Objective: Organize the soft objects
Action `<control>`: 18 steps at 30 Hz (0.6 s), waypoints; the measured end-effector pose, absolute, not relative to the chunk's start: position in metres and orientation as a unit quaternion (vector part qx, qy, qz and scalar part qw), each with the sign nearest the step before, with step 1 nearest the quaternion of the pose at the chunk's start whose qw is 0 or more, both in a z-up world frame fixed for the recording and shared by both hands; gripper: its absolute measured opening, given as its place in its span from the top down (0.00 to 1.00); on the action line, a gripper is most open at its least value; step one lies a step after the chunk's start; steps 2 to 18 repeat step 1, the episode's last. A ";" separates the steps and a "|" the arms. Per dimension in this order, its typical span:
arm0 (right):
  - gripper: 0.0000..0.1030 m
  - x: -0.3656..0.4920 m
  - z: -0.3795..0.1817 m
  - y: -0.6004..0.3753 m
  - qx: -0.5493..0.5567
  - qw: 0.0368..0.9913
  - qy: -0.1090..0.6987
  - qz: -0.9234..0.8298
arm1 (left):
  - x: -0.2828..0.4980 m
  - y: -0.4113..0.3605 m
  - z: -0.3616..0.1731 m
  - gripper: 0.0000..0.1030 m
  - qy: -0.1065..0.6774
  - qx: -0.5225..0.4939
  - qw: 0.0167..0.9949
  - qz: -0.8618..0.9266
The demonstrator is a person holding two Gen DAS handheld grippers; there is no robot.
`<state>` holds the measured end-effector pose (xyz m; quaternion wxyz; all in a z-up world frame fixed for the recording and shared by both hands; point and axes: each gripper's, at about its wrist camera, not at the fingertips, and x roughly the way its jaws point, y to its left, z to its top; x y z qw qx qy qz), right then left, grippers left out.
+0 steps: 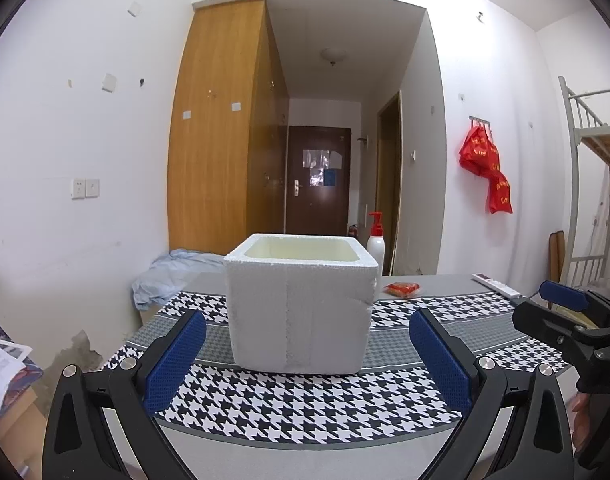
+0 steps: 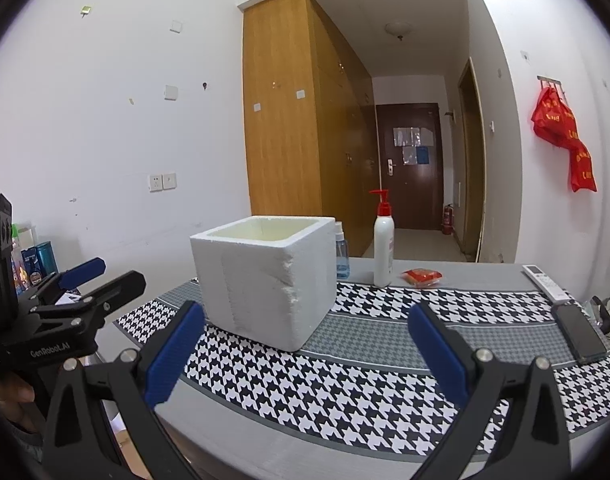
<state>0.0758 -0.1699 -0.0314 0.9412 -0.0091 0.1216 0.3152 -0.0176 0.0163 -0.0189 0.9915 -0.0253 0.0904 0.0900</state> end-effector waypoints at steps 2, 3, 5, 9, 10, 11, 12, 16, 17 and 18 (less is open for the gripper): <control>0.00 0.076 -0.031 -0.170 -0.010 0.942 0.121 0.314 | -0.018 0.017 -0.019 0.01 0.088 -0.027 0.992 0.091; 0.00 0.076 -0.031 -0.170 -0.010 0.942 0.121 0.314 | -0.018 0.017 -0.019 0.01 0.088 -0.027 0.992 0.091; 0.00 0.076 -0.031 -0.170 -0.010 0.942 0.121 0.314 | -0.018 0.017 -0.019 0.01 0.088 -0.027 0.992 0.091; 0.00 0.076 -0.031 -0.170 -0.010 0.942 0.121 0.314 | -0.018 0.017 -0.019 0.01 0.088 -0.027 0.992 0.091; 0.00 0.076 -0.031 -0.170 -0.010 0.942 0.121 0.314 | -0.018 0.017 -0.019 0.01 0.088 -0.027 0.992 0.091; 0.00 0.076 -0.031 -0.170 -0.010 0.942 0.121 0.314 | -0.018 0.017 -0.019 0.01 0.088 -0.027 0.992 0.091; 0.00 0.076 -0.031 -0.170 -0.010 0.942 0.121 0.314 | -0.018 0.017 -0.019 0.01 0.088 -0.027 0.992 0.091; 0.00 0.076 -0.031 -0.170 -0.010 0.942 0.121 0.314 | -0.018 0.017 -0.019 0.01 0.088 -0.027 0.992 0.091; 0.00 0.076 -0.031 -0.170 -0.010 0.942 0.121 0.314 | -0.018 0.017 -0.019 0.01 0.088 -0.027 0.992 0.091; 0.00 0.076 -0.031 -0.170 -0.010 0.942 0.121 0.314 | -0.018 0.017 -0.019 0.01 0.088 -0.027 0.992 0.091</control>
